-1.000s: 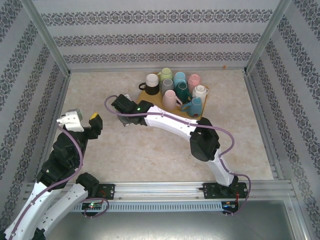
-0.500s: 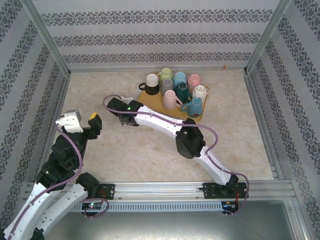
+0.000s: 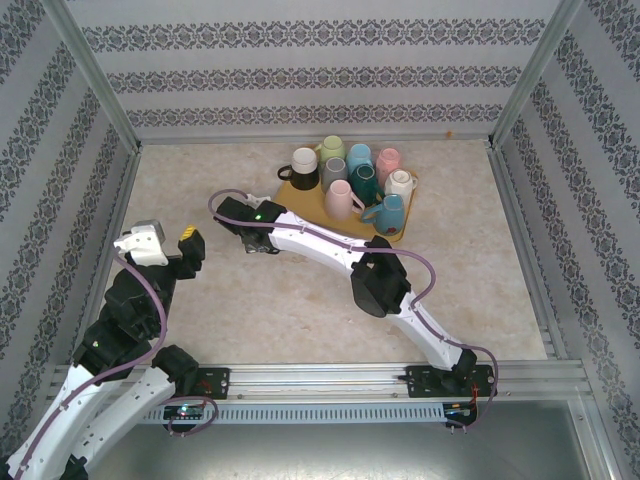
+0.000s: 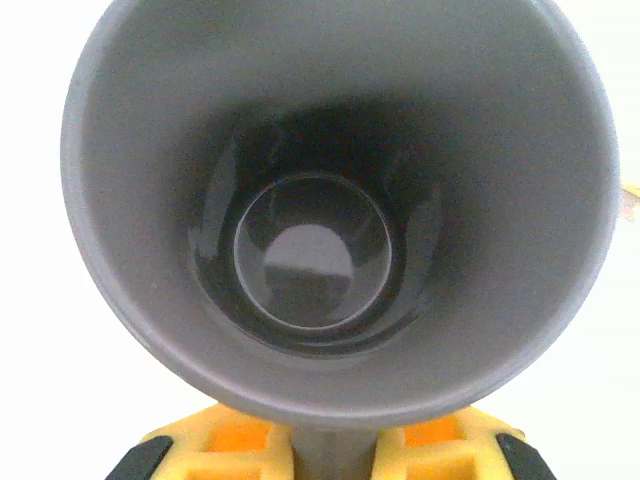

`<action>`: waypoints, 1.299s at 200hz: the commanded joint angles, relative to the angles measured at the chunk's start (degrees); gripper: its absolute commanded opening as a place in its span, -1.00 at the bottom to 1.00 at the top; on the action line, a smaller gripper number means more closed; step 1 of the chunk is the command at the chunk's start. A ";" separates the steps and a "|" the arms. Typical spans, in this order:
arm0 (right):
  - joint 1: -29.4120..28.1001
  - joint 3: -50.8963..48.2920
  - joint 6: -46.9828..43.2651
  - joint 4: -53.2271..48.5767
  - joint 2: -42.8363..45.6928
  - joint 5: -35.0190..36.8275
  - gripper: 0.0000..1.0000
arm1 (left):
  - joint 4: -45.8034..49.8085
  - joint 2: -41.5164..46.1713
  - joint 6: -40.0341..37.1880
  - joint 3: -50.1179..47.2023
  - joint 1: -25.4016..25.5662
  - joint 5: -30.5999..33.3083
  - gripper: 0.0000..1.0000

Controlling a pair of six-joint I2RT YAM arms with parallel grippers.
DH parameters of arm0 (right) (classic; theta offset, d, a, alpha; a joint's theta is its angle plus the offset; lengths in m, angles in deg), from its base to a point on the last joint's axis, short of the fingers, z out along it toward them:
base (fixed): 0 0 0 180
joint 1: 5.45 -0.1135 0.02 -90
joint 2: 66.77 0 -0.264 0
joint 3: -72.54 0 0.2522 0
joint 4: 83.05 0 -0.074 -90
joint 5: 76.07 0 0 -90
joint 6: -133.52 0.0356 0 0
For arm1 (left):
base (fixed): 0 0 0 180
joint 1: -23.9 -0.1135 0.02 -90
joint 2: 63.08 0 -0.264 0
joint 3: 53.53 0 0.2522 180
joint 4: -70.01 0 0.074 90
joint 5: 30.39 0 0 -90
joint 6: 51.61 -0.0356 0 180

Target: Turn the mug right side up

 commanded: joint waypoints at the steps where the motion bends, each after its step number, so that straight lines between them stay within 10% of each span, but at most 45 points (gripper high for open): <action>1: -0.47 -1.44 1.18 2.97 2.02 1.03 -0.71 | -2.36 0.42 -1.15 -0.44 0.69 0.94 0.55; 44: -0.56 -2.33 2.12 4.16 2.52 -0.97 -0.28 | -2.41 0.43 -1.41 -0.52 0.70 1.02 0.55; 219: -0.97 -14.95 1.74 16.61 10.37 -7.89 -0.09 | -2.39 -0.02 -1.84 -0.40 0.70 0.58 0.56; 260: -0.91 -19.20 -0.91 19.28 15.74 -6.22 0.28 | -1.86 -0.97 -1.89 -0.03 0.60 -0.61 0.55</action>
